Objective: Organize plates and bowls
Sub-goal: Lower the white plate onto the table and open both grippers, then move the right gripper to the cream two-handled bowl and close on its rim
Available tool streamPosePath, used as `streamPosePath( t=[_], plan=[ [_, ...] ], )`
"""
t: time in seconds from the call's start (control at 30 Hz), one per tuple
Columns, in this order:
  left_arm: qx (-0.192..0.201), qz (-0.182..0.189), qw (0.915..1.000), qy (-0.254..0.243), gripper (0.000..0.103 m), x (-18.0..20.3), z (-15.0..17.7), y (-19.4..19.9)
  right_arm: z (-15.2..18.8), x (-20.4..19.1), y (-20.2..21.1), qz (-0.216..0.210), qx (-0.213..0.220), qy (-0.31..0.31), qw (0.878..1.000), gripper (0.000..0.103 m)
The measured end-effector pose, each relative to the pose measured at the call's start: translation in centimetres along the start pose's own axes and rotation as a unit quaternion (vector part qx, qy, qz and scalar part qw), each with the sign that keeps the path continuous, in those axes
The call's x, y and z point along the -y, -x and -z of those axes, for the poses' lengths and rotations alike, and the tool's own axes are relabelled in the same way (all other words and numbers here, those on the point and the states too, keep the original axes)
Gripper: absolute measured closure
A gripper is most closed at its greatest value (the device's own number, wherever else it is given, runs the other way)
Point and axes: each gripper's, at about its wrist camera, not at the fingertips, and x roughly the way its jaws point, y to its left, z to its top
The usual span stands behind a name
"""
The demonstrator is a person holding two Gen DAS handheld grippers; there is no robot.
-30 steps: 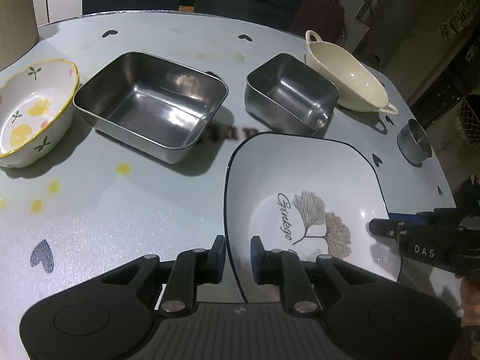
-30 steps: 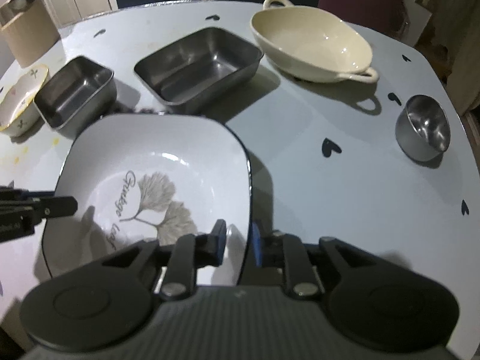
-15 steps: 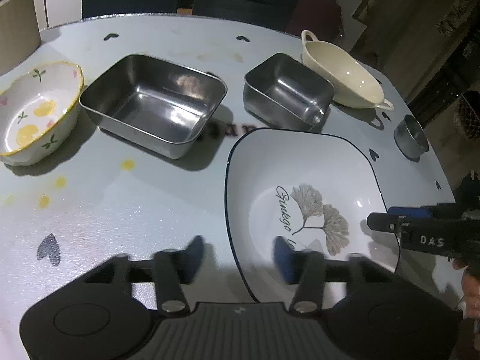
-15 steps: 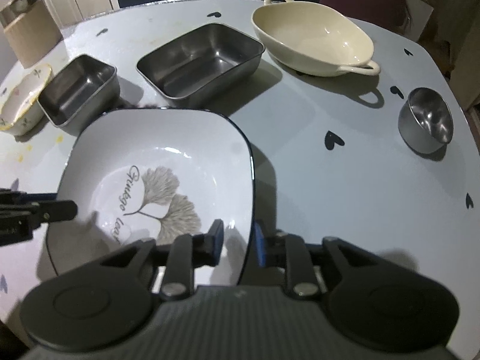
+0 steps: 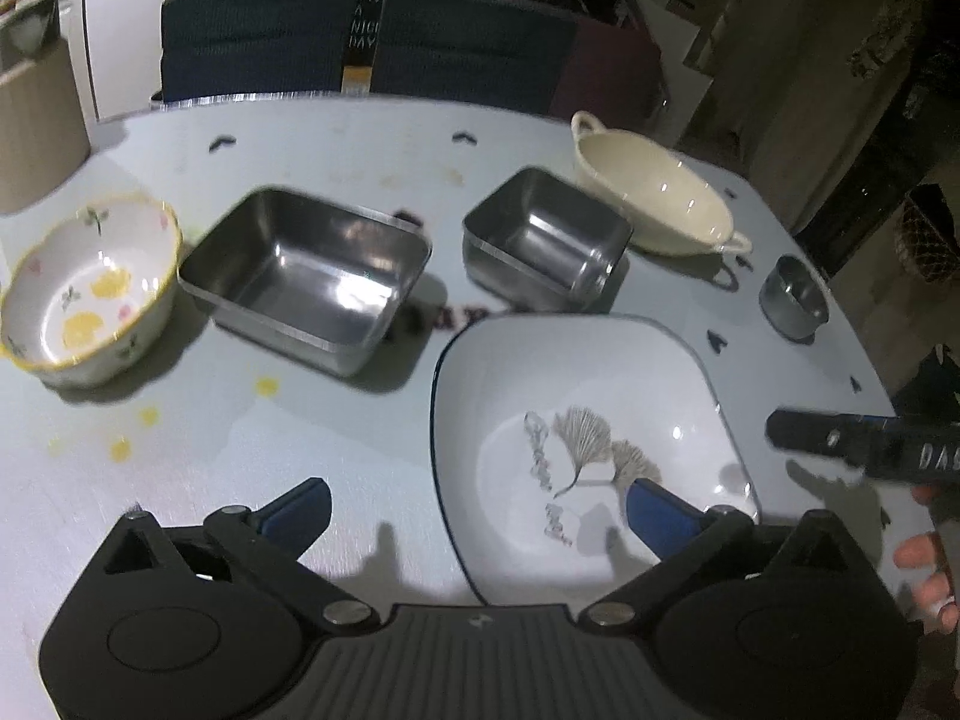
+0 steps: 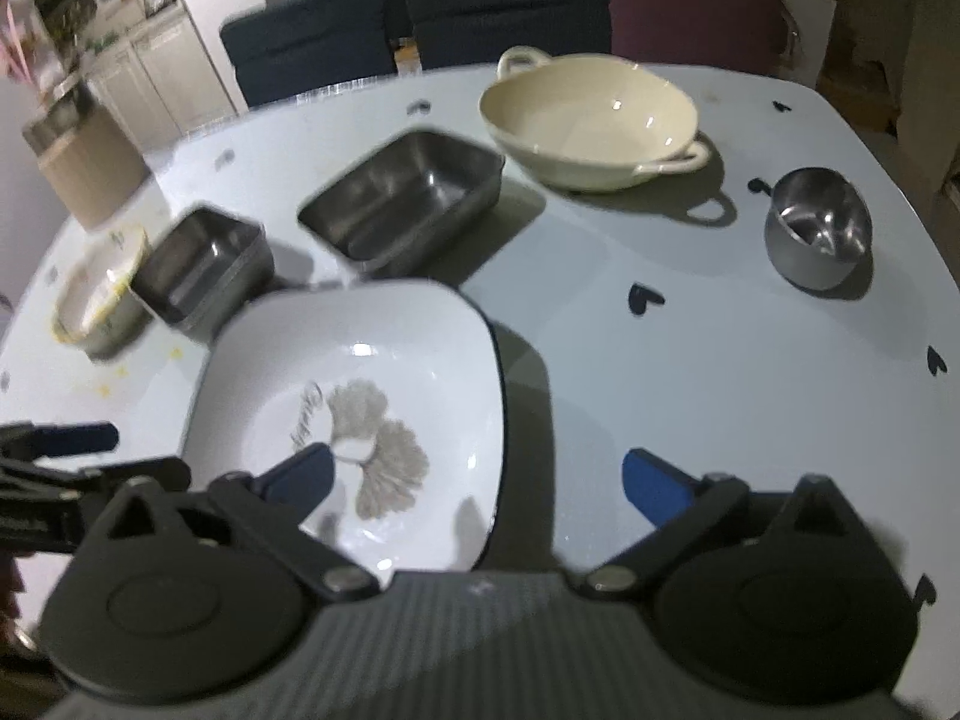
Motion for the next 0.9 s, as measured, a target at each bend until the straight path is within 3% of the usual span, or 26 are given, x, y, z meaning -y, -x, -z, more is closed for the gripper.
streamPosePath(
  t=[0.23,0.53,0.83,0.9],
  plan=[
    [0.046,0.000,0.9989,-0.005,0.000,0.9,-2.6,1.5,-2.2,3.5,2.7,-0.005,0.084,-0.102,0.991,0.000],
    [0.100,0.000,0.9949,-0.012,0.000,1.6,-6.1,2.3,-6.2,7.9,1.7,-0.011,0.167,-0.236,0.957,0.000],
    [0.127,-0.005,0.9919,0.003,0.000,0.5,-8.7,0.1,-9.0,11.4,-5.3,-0.018,0.136,-0.372,0.918,0.000],
    [0.125,-0.007,0.9922,0.004,0.000,0.2,-9.2,-0.8,-9.7,11.3,-6.8,-0.022,0.124,-0.384,0.915,0.000]
  ],
)
